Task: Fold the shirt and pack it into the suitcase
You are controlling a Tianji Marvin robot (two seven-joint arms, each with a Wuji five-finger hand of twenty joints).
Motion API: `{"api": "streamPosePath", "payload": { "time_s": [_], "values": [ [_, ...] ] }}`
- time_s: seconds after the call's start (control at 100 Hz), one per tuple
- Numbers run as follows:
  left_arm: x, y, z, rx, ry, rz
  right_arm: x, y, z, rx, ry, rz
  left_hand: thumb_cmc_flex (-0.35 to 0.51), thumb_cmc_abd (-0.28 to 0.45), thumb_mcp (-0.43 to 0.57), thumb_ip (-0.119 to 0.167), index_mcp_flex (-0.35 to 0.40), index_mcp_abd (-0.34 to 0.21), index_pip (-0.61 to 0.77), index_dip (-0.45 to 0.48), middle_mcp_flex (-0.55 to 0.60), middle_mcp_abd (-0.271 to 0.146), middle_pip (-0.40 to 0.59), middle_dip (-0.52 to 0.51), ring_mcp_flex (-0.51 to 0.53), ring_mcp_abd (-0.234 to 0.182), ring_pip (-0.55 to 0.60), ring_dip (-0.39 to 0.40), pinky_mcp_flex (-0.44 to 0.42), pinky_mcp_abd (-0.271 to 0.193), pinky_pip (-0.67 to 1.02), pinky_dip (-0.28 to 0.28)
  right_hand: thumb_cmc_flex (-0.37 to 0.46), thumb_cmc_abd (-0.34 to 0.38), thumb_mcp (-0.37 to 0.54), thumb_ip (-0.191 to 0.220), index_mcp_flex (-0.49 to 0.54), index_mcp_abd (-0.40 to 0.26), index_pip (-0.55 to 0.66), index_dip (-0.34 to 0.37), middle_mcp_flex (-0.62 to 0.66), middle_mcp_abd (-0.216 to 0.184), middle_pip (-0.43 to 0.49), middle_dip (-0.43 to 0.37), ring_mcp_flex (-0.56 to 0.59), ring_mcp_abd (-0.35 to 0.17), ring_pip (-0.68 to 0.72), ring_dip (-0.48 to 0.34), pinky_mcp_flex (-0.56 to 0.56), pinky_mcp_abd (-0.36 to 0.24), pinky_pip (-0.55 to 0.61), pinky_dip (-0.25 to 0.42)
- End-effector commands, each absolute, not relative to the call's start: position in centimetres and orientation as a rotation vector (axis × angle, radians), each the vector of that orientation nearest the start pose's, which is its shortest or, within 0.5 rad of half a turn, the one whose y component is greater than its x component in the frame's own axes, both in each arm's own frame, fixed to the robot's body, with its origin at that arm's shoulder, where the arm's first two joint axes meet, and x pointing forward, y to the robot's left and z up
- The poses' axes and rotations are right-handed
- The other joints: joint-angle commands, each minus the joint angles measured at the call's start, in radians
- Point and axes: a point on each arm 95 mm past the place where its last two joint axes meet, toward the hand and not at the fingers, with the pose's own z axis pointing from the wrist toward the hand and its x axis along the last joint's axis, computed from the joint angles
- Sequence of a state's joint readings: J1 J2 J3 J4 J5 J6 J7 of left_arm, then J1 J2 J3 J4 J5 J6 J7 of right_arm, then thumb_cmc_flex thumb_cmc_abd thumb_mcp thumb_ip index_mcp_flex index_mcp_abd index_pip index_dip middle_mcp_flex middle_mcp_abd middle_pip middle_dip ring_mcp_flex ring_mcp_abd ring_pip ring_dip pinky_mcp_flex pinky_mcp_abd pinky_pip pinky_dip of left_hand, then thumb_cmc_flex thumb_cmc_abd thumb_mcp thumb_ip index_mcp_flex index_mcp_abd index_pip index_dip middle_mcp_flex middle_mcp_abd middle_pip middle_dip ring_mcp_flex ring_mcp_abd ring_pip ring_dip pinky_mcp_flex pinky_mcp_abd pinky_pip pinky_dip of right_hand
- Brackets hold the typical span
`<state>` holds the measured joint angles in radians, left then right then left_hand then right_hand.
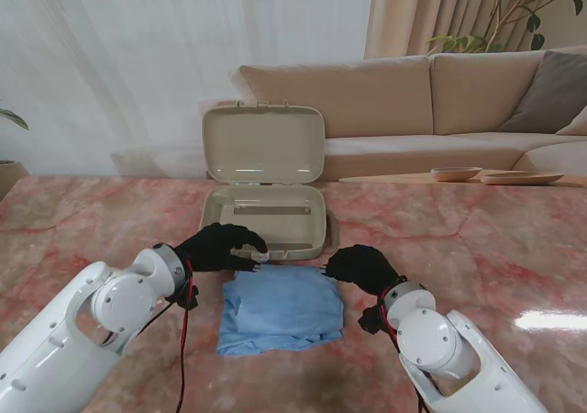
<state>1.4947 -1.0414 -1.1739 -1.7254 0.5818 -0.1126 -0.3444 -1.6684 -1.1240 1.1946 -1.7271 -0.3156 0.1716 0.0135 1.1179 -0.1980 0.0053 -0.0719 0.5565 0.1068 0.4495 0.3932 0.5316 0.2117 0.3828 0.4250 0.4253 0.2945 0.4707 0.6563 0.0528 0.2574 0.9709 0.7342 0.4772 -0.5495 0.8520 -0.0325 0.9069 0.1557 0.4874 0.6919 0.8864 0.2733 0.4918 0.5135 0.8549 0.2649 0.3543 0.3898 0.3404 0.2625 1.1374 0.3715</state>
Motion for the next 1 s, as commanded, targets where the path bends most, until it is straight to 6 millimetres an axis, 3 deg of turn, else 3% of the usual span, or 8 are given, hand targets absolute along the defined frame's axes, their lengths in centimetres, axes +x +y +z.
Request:
{"api": "streamPosePath", "payload": {
  "time_s": [0.0,0.36,0.39,0.42,0.45,0.47,0.5,0.99],
  "values": [
    [38.6,-4.1,-29.6,-1.477,1.759,-1.752,35.9,3.7,-34.0,-2.327,-1.313,-2.044,-0.027,0.052,-0.040,0.012,0.024,0.019,-0.027,-0.010,0.003,0.014,-0.029,-0.014,-0.032,0.033,-0.033,0.001,-0.020,0.019,-0.030,0.000,-0.017,-0.047,0.037,0.014,-0.045,0.009,-0.019,0.002,-0.043,0.000,-0.007,-0.017,-0.035,-0.003,-0.013,-0.004,-0.023,-0.017,-0.023,-0.001],
    [36.3,-4.8,-31.7,-1.457,1.553,-1.794,34.9,5.5,-34.9,-2.227,-1.475,-2.114,-0.129,0.111,-0.051,0.009,0.013,0.045,-0.098,-0.027,-0.029,0.037,-0.072,-0.018,-0.064,0.045,-0.060,-0.003,-0.058,0.033,-0.066,0.009,-0.035,-0.193,0.106,-0.021,-0.211,0.052,-0.130,-0.009,-0.273,-0.007,0.000,-0.038,-0.236,-0.043,-0.078,-0.044,-0.142,-0.086,-0.142,-0.009],
    [36.3,-4.9,-31.9,-1.453,1.550,-1.795,34.9,5.6,-35.0,-2.219,-1.499,-2.116,-0.133,0.109,-0.052,0.009,0.010,0.049,-0.101,-0.027,-0.031,0.037,-0.072,-0.016,-0.067,0.046,-0.062,-0.003,-0.062,0.032,-0.070,0.009,-0.034,-0.199,0.103,-0.024,-0.218,0.055,-0.141,-0.008,-0.288,-0.007,0.005,-0.044,-0.248,-0.045,-0.076,-0.048,0.193,-0.405,-0.101,0.084],
    [36.2,-4.9,-32.1,-1.449,1.552,-1.796,34.8,5.7,-35.1,-2.211,-1.520,-2.118,-0.137,0.107,-0.052,0.009,0.006,0.051,-0.104,-0.026,-0.033,0.035,-0.072,-0.014,-0.070,0.044,-0.063,-0.003,-0.065,0.030,-0.074,0.009,-0.033,-0.204,0.100,-0.026,-0.225,0.056,-0.150,-0.006,-0.300,-0.008,0.007,-0.050,-0.256,-0.048,-0.075,-0.052,0.038,-0.170,-0.317,0.039],
    [36.1,-4.9,-32.2,-1.444,1.558,-1.794,34.8,5.8,-35.2,-2.204,-1.537,-2.120,-0.143,0.106,-0.053,0.008,0.000,0.056,-0.109,-0.026,-0.033,0.035,-0.071,-0.013,-0.069,0.044,-0.064,-0.003,-0.065,0.031,-0.077,0.009,-0.034,-0.207,0.095,-0.028,-0.235,0.058,-0.158,-0.006,-0.315,-0.008,0.007,-0.053,-0.269,-0.051,-0.077,-0.056,0.148,-0.301,-0.292,0.155],
    [36.1,-4.9,-32.3,-1.443,1.564,-1.792,34.8,5.9,-35.3,-2.201,-1.546,-2.122,-0.146,0.105,-0.053,0.008,-0.004,0.059,-0.112,-0.026,-0.035,0.035,-0.072,-0.012,-0.070,0.042,-0.065,-0.004,-0.066,0.030,-0.079,0.009,-0.034,-0.208,0.092,-0.029,-0.240,0.059,-0.164,-0.006,-0.324,-0.007,0.007,-0.055,-0.276,-0.051,-0.078,-0.058,0.007,-0.139,-0.428,0.120],
    [36.0,-4.9,-32.5,-1.445,1.575,-1.789,34.8,6.0,-35.4,-2.194,-1.556,-2.126,-0.151,0.103,-0.053,0.008,-0.009,0.061,-0.116,-0.027,-0.041,0.034,-0.073,-0.011,-0.076,0.041,-0.068,-0.005,-0.069,0.029,-0.083,0.009,-0.036,-0.211,0.087,-0.031,-0.250,0.061,-0.171,-0.007,-0.338,-0.008,0.006,-0.057,-0.288,-0.054,-0.080,-0.060,-0.066,-0.088,-0.450,0.125],
    [34.1,-5.4,-34.6,-1.420,1.678,-1.704,34.0,7.7,-36.5,-2.124,-1.684,-2.188,-0.181,0.049,-0.044,0.014,-0.092,0.159,-0.242,-0.059,-0.124,0.047,-0.096,-0.012,-0.137,0.037,-0.102,-0.022,-0.098,-0.006,-0.157,-0.025,-0.058,-0.226,0.032,-0.049,-0.332,0.088,-0.236,-0.014,-0.467,0.007,-0.003,-0.097,-0.396,-0.058,-0.084,-0.080,-0.226,-0.117,-0.274,0.051]
  ]
}}
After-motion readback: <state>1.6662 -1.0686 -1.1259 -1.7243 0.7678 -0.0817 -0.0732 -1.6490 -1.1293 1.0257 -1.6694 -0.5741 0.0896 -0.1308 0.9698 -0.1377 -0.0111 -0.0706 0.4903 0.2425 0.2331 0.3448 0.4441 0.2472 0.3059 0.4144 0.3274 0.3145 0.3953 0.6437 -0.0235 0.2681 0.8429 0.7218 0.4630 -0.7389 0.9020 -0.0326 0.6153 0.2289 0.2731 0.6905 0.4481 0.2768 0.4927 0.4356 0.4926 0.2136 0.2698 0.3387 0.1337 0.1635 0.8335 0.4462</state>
